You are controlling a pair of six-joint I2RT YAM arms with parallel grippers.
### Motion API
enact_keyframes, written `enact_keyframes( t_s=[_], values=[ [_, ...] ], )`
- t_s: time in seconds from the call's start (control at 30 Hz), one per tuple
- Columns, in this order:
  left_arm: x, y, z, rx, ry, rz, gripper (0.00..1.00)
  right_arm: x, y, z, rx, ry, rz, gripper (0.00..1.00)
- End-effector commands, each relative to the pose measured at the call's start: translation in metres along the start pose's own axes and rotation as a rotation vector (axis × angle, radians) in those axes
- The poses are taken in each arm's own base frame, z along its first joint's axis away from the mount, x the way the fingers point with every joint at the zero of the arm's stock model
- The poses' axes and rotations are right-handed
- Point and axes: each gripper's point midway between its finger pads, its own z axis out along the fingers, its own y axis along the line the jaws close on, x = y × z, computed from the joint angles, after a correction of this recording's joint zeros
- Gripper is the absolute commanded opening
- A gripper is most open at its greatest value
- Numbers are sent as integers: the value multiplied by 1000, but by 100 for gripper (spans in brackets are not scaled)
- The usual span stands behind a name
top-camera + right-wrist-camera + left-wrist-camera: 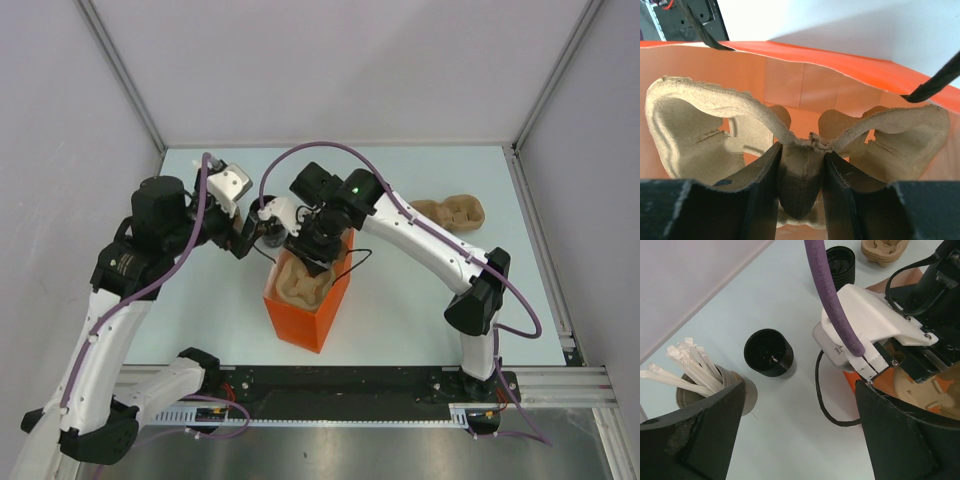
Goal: Pack the takeout coffee
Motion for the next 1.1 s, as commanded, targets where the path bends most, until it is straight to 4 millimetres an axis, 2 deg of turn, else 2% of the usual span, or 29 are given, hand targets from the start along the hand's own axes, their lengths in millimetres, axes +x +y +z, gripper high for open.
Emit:
enact_keyframes(
  t_s=[0.0, 0.03, 0.1, 0.13, 0.23, 0.33, 0.57, 1.07],
  values=[
    [-5, 1, 7, 11, -32, 23, 87, -3, 4, -16, 24, -36, -29, 39],
    [-2, 3, 9, 0, -23, 21, 72, -3, 4, -16, 23, -34, -32, 40],
    [0, 10, 14, -30, -13, 13, 57, 0, 5, -17, 24, -29, -36, 40],
    [3, 16, 16, -65, 0, 8, 44, 2, 5, -16, 22, -24, -37, 40],
    [5, 28, 21, -121, 16, -17, 33, 4, 7, -18, 23, -24, -43, 40],
    [2, 35, 23, -157, 14, -31, 26, 8, 7, -18, 21, -9, -43, 40],
    [3, 54, 22, -274, 21, -71, 24, 18, 7, -11, 12, 40, -40, 40],
    [4, 68, 12, -375, -9, -95, 24, 34, -6, 15, 18, 150, -24, 39]
  ],
)
